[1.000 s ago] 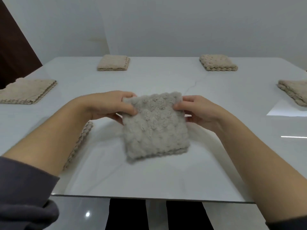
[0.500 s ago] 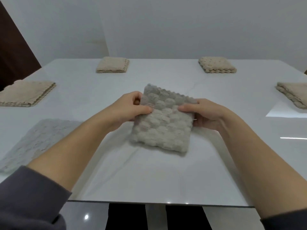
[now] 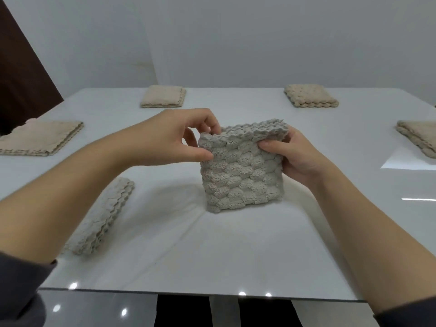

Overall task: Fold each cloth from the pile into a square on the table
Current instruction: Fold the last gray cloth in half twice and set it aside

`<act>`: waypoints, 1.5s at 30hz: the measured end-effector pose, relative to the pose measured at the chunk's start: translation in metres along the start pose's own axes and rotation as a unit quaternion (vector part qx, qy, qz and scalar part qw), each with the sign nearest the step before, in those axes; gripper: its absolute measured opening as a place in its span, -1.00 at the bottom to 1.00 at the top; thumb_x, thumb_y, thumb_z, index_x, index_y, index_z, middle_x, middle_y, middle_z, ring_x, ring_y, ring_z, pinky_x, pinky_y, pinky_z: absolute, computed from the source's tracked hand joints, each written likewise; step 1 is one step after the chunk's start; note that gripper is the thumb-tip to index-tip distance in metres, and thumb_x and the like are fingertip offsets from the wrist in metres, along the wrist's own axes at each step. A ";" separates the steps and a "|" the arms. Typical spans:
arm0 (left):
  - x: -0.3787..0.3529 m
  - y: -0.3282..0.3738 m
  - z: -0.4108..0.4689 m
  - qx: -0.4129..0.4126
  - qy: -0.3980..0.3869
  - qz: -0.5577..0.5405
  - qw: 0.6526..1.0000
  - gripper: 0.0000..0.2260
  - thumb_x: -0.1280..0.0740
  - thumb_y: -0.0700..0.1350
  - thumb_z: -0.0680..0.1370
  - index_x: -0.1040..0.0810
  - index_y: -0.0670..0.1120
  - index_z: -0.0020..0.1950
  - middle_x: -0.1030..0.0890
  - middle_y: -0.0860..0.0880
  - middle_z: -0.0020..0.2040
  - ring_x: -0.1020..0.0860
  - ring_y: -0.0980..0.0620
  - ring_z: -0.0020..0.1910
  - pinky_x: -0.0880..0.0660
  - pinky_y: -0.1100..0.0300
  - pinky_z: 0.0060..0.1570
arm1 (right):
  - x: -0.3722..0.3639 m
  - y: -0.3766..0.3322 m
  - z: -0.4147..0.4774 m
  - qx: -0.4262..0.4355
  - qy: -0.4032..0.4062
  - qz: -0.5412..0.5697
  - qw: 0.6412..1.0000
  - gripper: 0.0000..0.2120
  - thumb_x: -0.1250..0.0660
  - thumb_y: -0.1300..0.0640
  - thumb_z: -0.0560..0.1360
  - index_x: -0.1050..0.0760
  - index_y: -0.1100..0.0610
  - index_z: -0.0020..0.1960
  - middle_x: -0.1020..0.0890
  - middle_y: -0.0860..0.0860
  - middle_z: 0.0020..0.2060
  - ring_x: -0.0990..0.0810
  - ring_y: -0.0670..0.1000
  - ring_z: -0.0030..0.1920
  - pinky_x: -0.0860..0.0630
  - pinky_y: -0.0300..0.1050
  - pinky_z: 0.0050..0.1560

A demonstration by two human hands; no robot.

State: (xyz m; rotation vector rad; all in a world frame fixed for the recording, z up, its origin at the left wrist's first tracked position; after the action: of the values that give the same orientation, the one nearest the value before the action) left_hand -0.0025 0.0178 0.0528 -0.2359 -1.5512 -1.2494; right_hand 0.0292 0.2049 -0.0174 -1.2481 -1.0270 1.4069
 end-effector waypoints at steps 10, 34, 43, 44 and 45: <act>0.007 0.022 0.008 0.005 -0.060 0.172 0.983 -0.74 -0.41 0.23 0.38 -0.49 0.08 -0.20 -0.52 0.16 -0.34 -0.48 0.23 -0.31 -0.38 0.29 -0.30 | -0.010 -0.019 0.000 0.029 -0.024 -0.014 0.999 -0.71 -0.36 0.34 0.32 -0.53 0.18 0.03 -0.72 0.01 -0.11 -0.69 0.00 -0.04 -0.60 -0.14 -0.03; -0.017 0.001 -0.012 0.076 -0.161 0.044 0.983 -0.90 -0.39 0.10 0.48 -0.65 0.11 -0.10 -0.67 0.13 -0.23 -0.63 0.15 -0.16 -0.49 0.14 -0.13 | 0.003 -0.012 -0.004 0.000 0.018 -0.126 0.992 -0.81 -0.34 0.42 0.45 -0.55 0.17 -0.06 -0.70 -0.08 -0.29 -0.66 -0.14 -0.27 -0.56 -0.31 -0.23; -0.060 -0.069 -0.005 0.289 0.087 -0.335 0.893 -0.79 -0.38 -0.11 0.54 -0.45 -0.09 0.12 -0.61 -0.08 -0.08 -0.59 0.01 -0.23 -0.59 0.16 -0.28 | 0.004 0.035 -0.006 -0.180 0.046 -0.164 0.969 -0.18 -0.54 -0.14 0.29 -0.37 0.24 0.40 -0.63 0.20 0.12 -0.63 0.01 0.04 -0.57 0.04 0.18; -0.066 -0.075 -0.003 0.320 0.110 -0.344 0.876 -0.77 -0.36 -0.09 0.56 -0.43 -0.09 0.16 -0.60 -0.09 -0.06 -0.58 0.00 -0.23 -0.58 0.14 -0.29 | 0.007 0.038 -0.005 -0.195 0.057 -0.179 0.963 -0.25 -0.52 -0.16 0.25 -0.46 0.25 0.28 -0.62 0.28 0.07 -0.59 0.05 -0.03 -0.41 0.31 0.26; -0.070 -0.080 -0.001 0.341 0.131 -0.330 0.870 -0.76 -0.33 -0.07 0.57 -0.42 -0.10 0.20 -0.58 -0.10 -0.02 -0.56 0.00 -0.22 -0.56 0.15 -0.28 | 0.007 0.038 -0.003 -0.194 0.069 -0.195 0.959 -0.39 -0.46 -0.15 0.27 -0.50 0.27 0.12 -0.59 0.34 -0.07 -0.52 0.07 -0.14 -0.58 0.16 0.04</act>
State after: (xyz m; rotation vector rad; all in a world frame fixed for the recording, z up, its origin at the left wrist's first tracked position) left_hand -0.0295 0.0134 -0.0493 0.9581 -1.7809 -1.0683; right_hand 0.0271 0.2049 -0.0566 -1.3074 -1.4068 0.8280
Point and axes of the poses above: each hand's wrist, its own z-axis towards the middle knuckle, its own x-axis out of the back of the hand, y = z × x, the point moved 8 cm from there along z, towards the middle knuckle
